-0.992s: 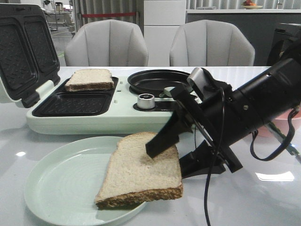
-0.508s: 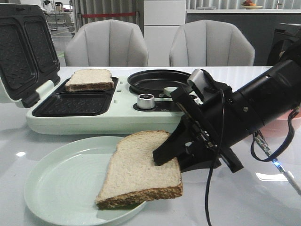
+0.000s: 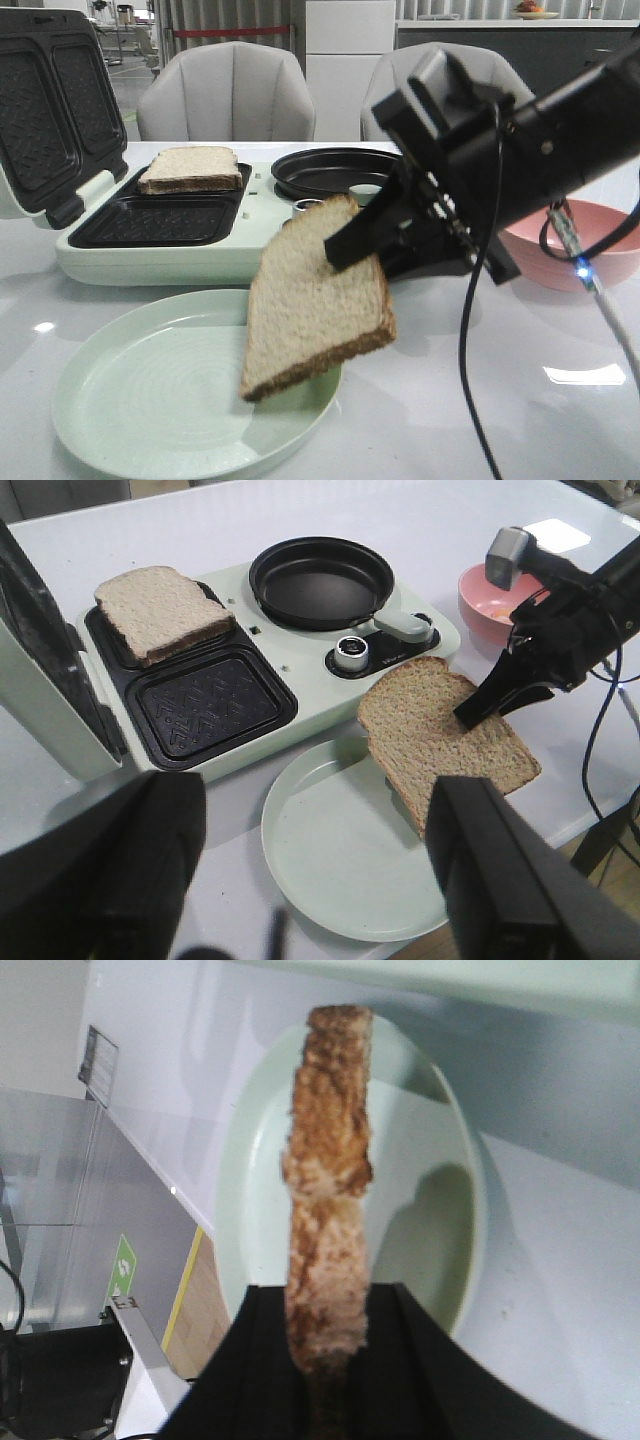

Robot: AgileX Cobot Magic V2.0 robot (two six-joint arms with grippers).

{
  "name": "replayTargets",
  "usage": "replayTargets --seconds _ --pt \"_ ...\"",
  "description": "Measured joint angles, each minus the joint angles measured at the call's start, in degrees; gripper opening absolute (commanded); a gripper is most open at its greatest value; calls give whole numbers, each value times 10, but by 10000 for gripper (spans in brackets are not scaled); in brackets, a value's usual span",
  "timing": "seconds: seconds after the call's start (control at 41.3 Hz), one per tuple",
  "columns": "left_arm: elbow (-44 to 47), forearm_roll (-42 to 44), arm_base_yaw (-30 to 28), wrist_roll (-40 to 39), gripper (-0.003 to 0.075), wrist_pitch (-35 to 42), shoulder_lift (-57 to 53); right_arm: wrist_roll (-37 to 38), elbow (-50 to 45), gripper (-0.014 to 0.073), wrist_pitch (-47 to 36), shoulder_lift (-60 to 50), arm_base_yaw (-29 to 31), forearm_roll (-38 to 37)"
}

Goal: Make breakfast with bread and shrimp
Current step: 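Grasp and lift the second bread slice with the right gripper, then lower the slice onto the nearer grill plate and release it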

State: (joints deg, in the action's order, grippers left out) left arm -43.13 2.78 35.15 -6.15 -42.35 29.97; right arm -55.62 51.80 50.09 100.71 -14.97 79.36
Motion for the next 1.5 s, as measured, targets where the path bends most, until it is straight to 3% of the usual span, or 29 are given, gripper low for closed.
replayTargets --seconds 0.363,0.629,0.847,1.186,1.5 --pt "0 0 0 0 521 0 0 0 -1 92 5 -86 0 -1" --pt "0 0 0 0 521 0 0 5 76 92 -17 -81 -44 10" --pt "0 1 0 0 521 0 0 63 192 92 -27 11 -84 11" --pt "0 1 0 0 521 0 0 177 376 92 -19 187 -99 -5" --pt "0 11 0 0 521 0 0 266 486 98 -9 275 -109 -42"
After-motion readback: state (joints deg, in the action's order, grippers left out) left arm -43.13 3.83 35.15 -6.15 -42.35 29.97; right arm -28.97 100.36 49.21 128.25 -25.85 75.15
